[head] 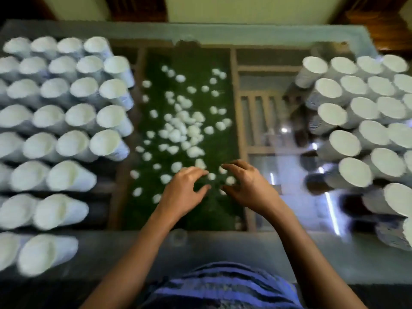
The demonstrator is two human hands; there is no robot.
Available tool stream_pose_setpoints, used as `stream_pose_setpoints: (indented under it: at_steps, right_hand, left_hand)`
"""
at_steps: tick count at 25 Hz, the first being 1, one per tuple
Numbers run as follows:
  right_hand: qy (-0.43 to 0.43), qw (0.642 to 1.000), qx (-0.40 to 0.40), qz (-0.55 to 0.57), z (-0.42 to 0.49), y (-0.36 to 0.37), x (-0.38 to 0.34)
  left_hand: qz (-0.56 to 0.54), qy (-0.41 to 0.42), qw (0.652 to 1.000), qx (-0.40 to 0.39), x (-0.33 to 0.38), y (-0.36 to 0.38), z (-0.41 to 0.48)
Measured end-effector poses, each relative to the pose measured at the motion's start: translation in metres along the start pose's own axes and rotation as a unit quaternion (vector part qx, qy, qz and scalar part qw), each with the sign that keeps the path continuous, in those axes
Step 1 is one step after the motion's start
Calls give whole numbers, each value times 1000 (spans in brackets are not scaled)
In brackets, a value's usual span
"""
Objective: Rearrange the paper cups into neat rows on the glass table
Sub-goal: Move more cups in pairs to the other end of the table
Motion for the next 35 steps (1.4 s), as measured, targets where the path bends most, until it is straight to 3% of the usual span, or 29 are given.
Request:
stream_pose_setpoints:
  at_steps: [8, 11, 17, 20, 24, 35]
  right_hand:
    - [-192, 971, -142, 8, 84, 124, -178]
    - [-251, 952, -177, -7, 107, 162, -236]
    - [-339, 914, -213, -69, 132, 204, -294]
    - [-362, 893, -239, -116, 139, 221, -301]
    - [-370, 878, -253, -170, 142, 235, -303]
    - [-263, 937, -203, -106, 117, 188, -258]
  left_hand:
    - [33, -172, 957, 230, -176, -142, -126]
    - [51, -206, 938, 275, -218, -170, -162]
    - [44, -268, 937, 219, -256, -170, -200]
    - [49, -257, 953, 156, -262, -157, -206]
    - [68, -230, 962, 128, -265, -154, -210]
    - [120, -177, 964, 158, -242, -151, -184]
Point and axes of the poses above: each hand's wrist, its own z-axis towards the middle knuckle, its own y-axis out of the palm, x = y × z, the point moved 8 cm from there along z, towards the middle knuckle, and after that the axes turned 8 degrees about -y, right-handed, at the moved point
